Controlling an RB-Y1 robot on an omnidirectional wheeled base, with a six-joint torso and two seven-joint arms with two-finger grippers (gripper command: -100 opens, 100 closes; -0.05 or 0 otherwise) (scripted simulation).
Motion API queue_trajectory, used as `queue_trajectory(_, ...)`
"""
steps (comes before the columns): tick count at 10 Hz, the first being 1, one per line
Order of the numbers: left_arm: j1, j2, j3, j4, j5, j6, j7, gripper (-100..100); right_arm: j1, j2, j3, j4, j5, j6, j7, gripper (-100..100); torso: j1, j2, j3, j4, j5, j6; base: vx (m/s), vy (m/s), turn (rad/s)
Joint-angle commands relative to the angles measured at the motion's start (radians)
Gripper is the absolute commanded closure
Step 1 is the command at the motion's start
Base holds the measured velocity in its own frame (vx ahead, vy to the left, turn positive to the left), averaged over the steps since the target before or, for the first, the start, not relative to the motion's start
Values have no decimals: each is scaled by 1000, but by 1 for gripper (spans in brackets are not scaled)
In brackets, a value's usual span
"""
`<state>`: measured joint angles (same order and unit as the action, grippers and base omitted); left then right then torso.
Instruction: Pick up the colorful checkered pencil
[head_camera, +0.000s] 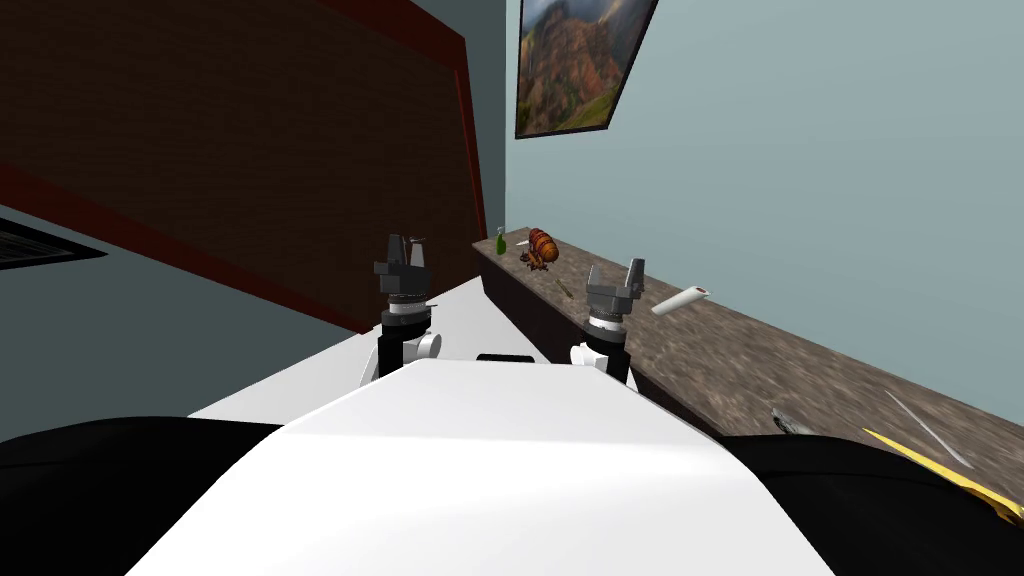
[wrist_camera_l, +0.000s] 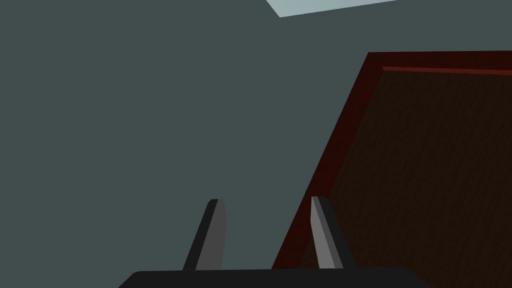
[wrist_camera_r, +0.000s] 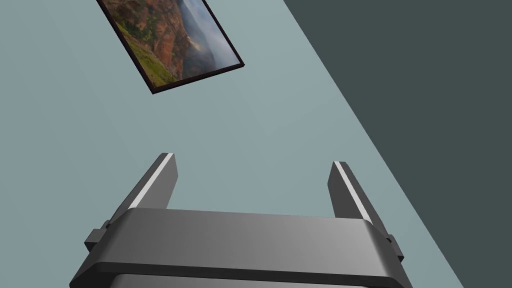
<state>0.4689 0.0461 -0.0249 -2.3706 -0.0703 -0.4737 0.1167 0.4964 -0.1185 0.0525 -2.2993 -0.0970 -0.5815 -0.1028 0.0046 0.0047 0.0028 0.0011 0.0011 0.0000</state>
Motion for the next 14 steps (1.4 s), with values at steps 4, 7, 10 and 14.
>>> queue_trajectory(4,0,0,0,0,0,0,0,0,23,-107,18,11,-22,-22,-2,-100,-1,-2,-1,0,0,0,-44,61,-5)
queue_trajectory(7,0,0,0,0,0,0,0,0,47,-196,38,27,-45,-39,-4,-100,-1,-1,-1,0,0,0,-61,67,-2)
queue_trajectory(10,0,0,0,0,0,0,0,0,61,-267,48,38,-56,-47,-4,-100,1,-1,-1,0,0,0,-48,78,-3)
queue_trajectory(14,0,0,0,0,0,0,0,0,90,-385,68,68,-77,-60,-5,-100,1,0,0,0,0,0,-61,84,1)
